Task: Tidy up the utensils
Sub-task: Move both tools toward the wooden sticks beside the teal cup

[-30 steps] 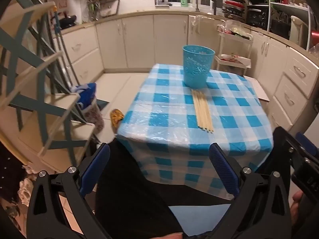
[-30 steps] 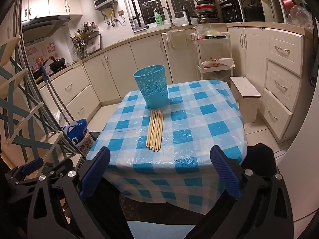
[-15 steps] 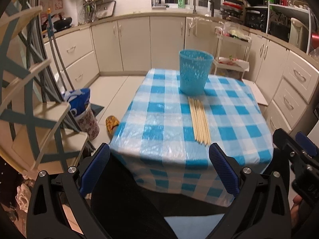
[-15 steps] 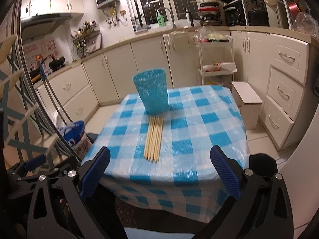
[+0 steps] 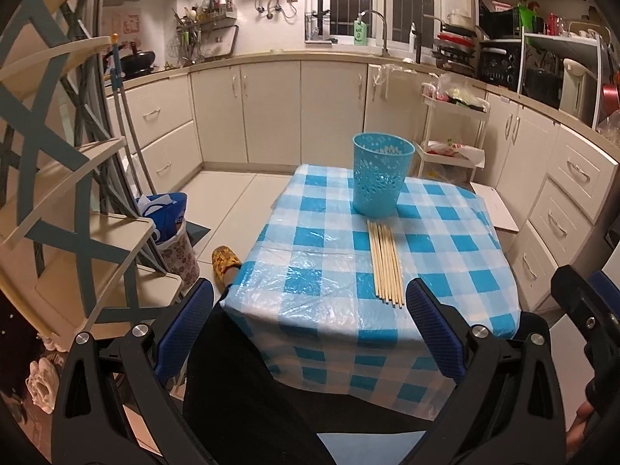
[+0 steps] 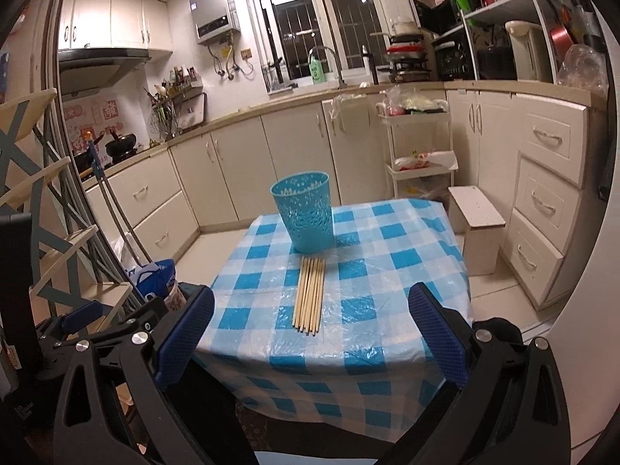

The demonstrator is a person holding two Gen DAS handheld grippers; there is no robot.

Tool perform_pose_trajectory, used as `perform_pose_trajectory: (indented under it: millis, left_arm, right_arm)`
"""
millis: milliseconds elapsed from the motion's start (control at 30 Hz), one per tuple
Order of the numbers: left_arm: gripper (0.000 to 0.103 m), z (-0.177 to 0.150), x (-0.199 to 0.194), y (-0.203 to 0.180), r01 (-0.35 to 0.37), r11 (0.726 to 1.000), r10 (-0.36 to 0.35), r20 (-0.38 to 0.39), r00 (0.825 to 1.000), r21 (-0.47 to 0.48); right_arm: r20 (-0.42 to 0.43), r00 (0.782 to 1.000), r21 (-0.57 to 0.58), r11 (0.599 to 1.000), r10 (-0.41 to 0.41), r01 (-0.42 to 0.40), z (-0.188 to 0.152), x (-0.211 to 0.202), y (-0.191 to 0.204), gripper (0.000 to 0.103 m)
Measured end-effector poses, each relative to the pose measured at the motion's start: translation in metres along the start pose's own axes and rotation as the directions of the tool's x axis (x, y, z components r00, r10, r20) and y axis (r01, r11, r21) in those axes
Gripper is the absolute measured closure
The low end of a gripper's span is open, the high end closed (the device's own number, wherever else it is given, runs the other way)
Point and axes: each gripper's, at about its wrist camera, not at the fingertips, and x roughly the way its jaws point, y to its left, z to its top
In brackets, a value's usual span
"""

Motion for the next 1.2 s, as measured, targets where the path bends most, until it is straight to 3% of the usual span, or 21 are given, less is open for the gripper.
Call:
perform_pose_trajectory:
  millis: [1200]
  left_arm:
    - [0.007, -0.007, -0.012, 0.004, -0.003, 1.000, 0.003, -0.007, 1.000, 0.002]
  right_arm:
    - [-0.037, 0.999, 0.045, 0.999, 0.011, -0.009, -0.009, 0.002, -0.008, 0.007]
